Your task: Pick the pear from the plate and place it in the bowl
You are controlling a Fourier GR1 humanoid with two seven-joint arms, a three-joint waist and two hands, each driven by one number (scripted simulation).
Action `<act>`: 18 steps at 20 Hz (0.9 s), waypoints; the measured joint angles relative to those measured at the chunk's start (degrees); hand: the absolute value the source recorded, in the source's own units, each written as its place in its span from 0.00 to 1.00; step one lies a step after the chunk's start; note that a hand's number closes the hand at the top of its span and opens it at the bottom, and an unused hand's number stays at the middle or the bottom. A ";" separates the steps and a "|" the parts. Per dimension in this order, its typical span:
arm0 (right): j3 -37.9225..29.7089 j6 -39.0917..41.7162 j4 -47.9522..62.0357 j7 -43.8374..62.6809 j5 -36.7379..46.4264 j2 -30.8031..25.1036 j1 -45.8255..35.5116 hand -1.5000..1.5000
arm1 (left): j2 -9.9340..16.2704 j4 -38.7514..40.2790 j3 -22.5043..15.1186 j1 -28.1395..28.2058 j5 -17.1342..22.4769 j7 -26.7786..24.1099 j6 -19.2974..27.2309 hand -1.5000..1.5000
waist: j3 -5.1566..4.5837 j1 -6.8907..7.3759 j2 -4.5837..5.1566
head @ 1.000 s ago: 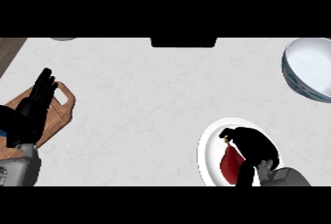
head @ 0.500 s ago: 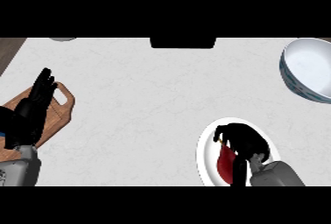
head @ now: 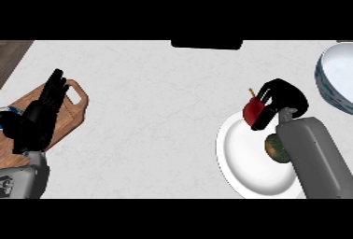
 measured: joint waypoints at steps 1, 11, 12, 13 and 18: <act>-1.39 -1.38 2.68 0.33 0.70 -0.85 -2.33 1.00 | -0.11 -0.22 -0.10 0.07 0.07 0.01 -0.07 0.50 | 0.05 0.28 0.04; -1.86 -14.29 16.06 7.05 13.84 -5.28 -21.60 1.00 | -0.83 -0.06 -0.22 0.62 -0.74 0.18 0.72 0.50 | 0.09 -0.83 -0.66; -1.87 -15.93 16.24 7.75 15.15 -5.94 -22.94 1.00 | -0.47 -0.16 0.19 0.58 -0.43 0.18 0.44 0.50 | 0.09 -0.92 -0.70; -1.68 -17.12 15.91 8.93 16.50 -6.23 -24.51 1.00 | -0.53 -0.48 0.15 0.24 -0.54 0.83 0.70 0.50 | 0.10 -1.11 -0.80; -2.73 -20.99 15.03 11.26 19.86 -7.54 -29.00 1.00 | 0.05 0.95 1.54 0.80 -0.06 -0.29 0.11 0.50 | 0.08 -2.15 -1.04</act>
